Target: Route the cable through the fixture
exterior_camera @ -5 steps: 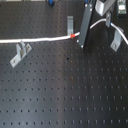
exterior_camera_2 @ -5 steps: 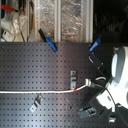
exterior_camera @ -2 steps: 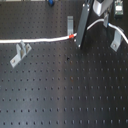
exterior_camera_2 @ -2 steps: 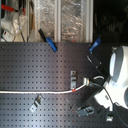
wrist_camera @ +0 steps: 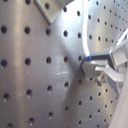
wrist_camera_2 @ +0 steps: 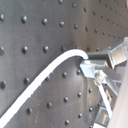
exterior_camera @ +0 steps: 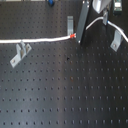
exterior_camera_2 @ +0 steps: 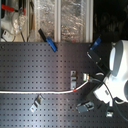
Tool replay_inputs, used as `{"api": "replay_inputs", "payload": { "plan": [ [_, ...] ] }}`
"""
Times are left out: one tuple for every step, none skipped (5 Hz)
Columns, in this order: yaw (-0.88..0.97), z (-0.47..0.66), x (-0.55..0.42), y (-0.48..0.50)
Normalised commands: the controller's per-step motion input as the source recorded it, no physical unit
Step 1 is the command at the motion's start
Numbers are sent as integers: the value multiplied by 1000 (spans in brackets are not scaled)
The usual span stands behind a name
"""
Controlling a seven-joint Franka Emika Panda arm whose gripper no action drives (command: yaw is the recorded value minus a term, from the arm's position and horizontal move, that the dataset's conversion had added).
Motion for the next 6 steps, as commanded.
{"api": "replay_inputs", "payload": {
  "plan": [
    [0,0,-15,-13],
    [283,-403,-509,88],
    [317,-399,-567,85],
    [0,10,62,41],
    [37,-15,119,12],
    [0,0,39,24]
  ]
}}
